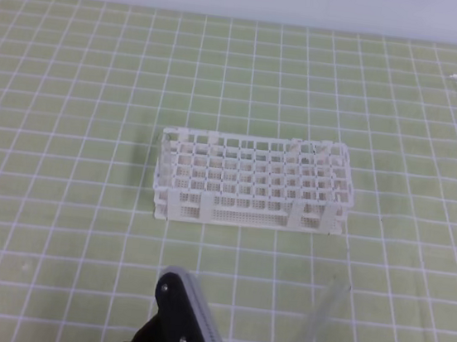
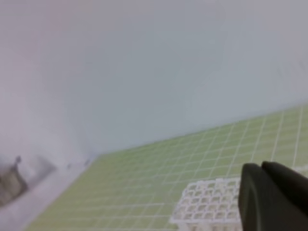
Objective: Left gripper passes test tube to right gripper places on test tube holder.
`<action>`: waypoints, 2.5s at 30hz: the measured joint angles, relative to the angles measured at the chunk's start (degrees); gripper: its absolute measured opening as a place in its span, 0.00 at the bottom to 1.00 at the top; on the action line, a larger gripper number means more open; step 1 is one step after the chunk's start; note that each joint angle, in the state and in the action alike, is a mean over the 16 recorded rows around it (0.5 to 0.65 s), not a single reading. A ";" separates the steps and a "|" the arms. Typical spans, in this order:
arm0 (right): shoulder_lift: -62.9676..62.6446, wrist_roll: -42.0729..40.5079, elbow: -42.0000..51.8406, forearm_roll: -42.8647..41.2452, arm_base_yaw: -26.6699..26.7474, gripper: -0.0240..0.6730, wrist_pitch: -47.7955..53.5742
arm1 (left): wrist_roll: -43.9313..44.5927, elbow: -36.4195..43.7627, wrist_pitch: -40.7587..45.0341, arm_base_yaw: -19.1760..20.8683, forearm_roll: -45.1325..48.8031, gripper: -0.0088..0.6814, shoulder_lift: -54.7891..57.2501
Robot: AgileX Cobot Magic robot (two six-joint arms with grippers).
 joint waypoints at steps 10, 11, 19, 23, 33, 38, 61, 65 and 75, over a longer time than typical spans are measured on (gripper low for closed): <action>13.71 -21.50 -9.74 4.98 0.53 0.38 12.94 | 1.74 -0.24 -6.33 -0.02 0.08 0.05 3.35; 15.12 -23.00 -10.27 5.53 0.53 0.41 14.35 | 1.97 -0.34 -6.76 -0.02 0.09 0.06 3.62; 25.41 -33.13 -12.38 9.83 0.53 0.64 24.33 | 4.77 -2.26 -9.76 -0.01 0.49 0.05 6.17; 28.85 -37.18 -12.81 10.65 0.53 0.67 27.89 | 5.50 -3.81 -10.28 -0.01 0.69 0.05 7.39; 31.75 -41.73 -13.15 10.68 0.53 0.67 31.24 | 7.69 -7.89 -11.77 -0.01 1.25 0.04 8.74; 31.78 -42.45 -13.15 10.68 0.53 0.67 31.48 | 8.15 -9.47 -11.99 -0.01 1.57 0.04 8.81; 31.78 -43.59 -13.16 10.68 0.53 0.50 30.55 | 4.19 -12.64 -14.72 -0.02 4.93 0.04 9.92; 31.78 -43.86 -13.19 10.68 0.53 0.47 30.32 | 2.42 -13.63 -14.86 -0.03 6.59 0.04 10.65; 31.78 -43.87 -13.26 10.67 0.53 0.42 29.14 | 0.55 -14.88 -16.04 0.00 6.43 0.05 11.64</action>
